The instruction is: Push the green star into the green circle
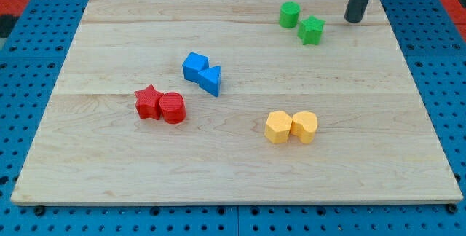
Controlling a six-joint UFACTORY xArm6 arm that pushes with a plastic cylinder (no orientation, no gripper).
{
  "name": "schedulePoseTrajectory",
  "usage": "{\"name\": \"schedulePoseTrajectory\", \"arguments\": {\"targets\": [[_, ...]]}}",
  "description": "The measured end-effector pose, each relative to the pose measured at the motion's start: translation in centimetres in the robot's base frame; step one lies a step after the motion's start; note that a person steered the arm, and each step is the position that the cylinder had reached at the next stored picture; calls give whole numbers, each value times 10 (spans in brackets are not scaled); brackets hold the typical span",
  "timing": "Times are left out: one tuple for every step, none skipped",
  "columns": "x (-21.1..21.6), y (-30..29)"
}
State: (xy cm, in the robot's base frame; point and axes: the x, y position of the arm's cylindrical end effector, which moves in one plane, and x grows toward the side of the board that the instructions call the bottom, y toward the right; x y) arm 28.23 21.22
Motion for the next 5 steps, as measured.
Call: {"name": "schedulePoseTrajectory", "arguments": {"targets": [[1,-40],[19,-58],[35,-68],[68,-79],[84,-106]]}}
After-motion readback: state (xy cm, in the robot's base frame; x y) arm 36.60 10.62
